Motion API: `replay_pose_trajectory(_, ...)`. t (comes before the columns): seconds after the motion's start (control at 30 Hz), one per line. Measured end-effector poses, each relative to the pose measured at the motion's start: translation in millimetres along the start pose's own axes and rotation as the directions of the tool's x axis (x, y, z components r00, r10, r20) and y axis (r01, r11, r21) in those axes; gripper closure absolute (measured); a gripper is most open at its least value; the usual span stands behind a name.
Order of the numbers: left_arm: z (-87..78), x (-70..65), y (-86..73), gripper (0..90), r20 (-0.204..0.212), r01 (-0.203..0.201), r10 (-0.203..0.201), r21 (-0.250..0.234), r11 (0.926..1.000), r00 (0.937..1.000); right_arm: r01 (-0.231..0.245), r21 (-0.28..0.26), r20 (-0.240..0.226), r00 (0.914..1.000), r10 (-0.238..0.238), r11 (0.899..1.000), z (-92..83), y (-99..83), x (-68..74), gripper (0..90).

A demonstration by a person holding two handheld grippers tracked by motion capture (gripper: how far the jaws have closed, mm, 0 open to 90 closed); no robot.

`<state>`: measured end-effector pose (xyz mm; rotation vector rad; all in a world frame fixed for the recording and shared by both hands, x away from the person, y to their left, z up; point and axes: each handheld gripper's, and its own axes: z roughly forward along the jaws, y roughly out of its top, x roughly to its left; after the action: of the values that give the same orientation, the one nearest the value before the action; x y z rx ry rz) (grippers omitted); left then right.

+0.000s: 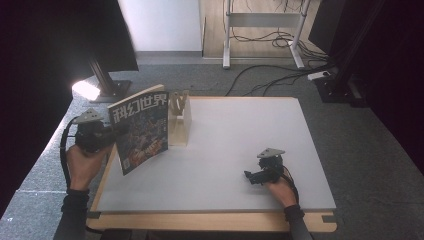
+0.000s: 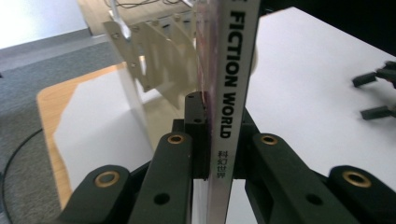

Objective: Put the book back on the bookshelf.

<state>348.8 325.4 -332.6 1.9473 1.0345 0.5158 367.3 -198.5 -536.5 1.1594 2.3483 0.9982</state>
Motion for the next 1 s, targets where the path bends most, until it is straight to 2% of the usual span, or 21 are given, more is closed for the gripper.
replay_pose_trajectory(0.2,7.5,11.5,3.7,82.8,-0.033,0.026,-0.026,0.003,0.9997,0.9991,0.000,0.000,0.000,1.0000,0.000,1.000,0.1,-0.1,-0.1,0.0)
replay_pose_trajectory(0.57,25.4,24.2,13.6,82.8,-0.075,0.057,-0.056,0.002,0.9984,0.9956,0.001,0.000,0.000,1.0000,-0.001,1.000,0.1,-0.1,-0.1,0.0)
replay_pose_trajectory(0.83,44.3,32.7,19.4,82.7,-0.104,0.082,-0.084,-0.029,0.9962,0.9910,0.000,0.001,0.000,1.0000,0.000,1.000,0.1,-0.1,0.0,0.0)
replay_pose_trajectory(1.0,49.9,37.8,20.1,82.7,-0.107,0.118,-0.124,-0.063,0.9910,0.9865,0.000,0.000,0.000,1.0000,0.000,1.000,0.2,-0.1,-0.1,0.0)
